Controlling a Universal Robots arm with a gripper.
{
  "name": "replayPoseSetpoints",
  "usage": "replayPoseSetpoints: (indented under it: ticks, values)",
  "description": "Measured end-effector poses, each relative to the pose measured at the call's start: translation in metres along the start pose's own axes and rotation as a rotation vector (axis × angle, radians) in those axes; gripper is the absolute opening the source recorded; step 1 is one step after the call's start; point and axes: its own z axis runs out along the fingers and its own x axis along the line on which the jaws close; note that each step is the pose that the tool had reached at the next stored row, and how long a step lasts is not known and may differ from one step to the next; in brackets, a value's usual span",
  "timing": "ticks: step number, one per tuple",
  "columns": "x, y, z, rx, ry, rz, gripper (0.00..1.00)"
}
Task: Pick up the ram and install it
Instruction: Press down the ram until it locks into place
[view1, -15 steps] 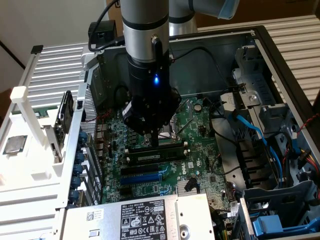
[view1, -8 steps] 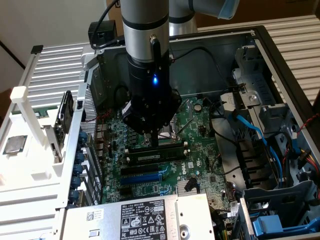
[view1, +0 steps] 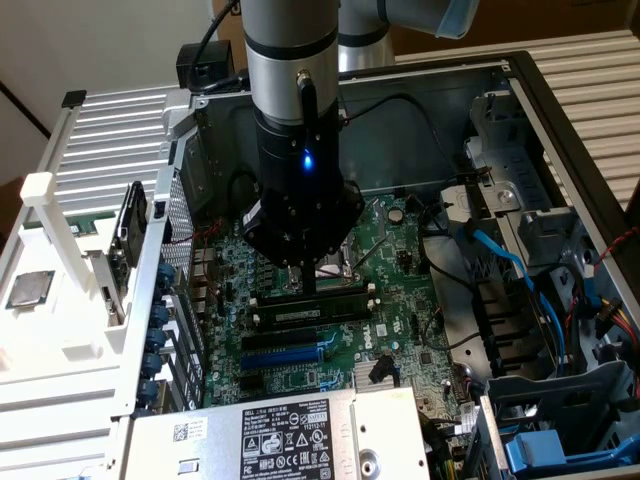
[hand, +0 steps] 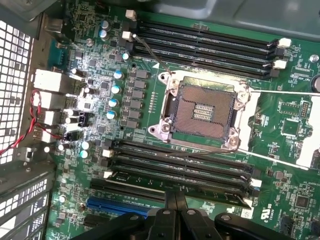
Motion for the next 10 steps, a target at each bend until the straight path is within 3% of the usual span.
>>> replayPoseSetpoints:
  ticks: [10]
  values:
    - [-0.0005,0.0000,0.0000,0.0012,0.0039,0.084,0.10]
